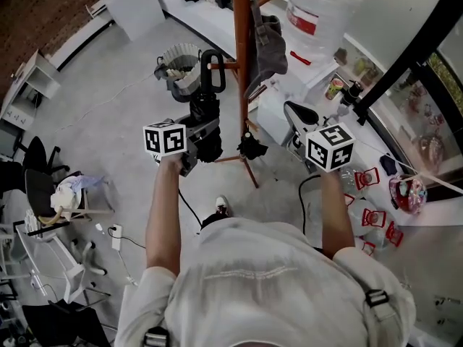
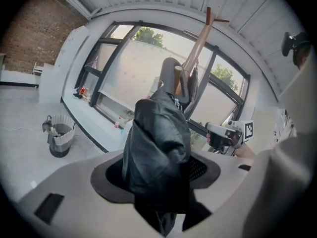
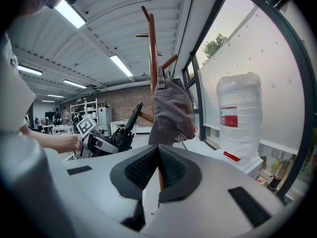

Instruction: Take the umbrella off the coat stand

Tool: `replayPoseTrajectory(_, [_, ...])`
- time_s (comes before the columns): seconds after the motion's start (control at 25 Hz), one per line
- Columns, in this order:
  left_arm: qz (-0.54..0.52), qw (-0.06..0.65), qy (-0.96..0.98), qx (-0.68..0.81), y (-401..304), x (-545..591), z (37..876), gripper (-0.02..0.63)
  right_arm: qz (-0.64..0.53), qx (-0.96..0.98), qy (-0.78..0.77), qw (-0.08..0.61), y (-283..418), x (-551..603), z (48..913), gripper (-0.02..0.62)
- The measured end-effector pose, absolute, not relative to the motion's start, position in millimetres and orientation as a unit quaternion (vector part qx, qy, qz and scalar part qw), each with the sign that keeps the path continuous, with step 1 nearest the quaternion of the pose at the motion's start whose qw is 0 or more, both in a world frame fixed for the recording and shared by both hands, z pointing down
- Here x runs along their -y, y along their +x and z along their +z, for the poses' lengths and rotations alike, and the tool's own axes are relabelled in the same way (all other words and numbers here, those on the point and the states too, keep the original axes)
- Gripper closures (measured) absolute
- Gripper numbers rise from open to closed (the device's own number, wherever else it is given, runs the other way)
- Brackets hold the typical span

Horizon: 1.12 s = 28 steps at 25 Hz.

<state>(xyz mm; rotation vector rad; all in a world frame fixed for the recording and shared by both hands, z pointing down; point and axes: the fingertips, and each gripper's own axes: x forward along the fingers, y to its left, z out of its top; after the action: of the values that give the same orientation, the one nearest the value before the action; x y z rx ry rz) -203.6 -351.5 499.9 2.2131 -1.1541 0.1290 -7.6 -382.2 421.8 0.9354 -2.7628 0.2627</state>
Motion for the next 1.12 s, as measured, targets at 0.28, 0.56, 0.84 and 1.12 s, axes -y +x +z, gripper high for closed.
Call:
replayPoseTrajectory(0.28, [0.053, 0.308, 0.843, 0.437, -212, 348, 495, 0.324, 0.084, 0.947, 0.294, 0.1, -21, 382, 415, 0.571])
replayPoseTrajectory(0.56, [0.05, 0.275, 0.863, 0.421, -216, 344, 475, 0.324, 0.088, 0.95, 0.281, 0.104, -28, 382, 419, 0.571])
replayPoseTrajectory(0.84, [0.054, 0.242, 0.853, 0.46, -223, 326, 464, 0.324, 0.067, 0.952, 0.286, 0.083, -39, 380, 402, 0.571])
replayPoseTrajectory(1.12, [0.006, 0.229, 0.799, 0.556, -256, 264, 446, 0.322, 0.032, 0.962, 0.263, 0.066, -47, 356, 384, 0.571])
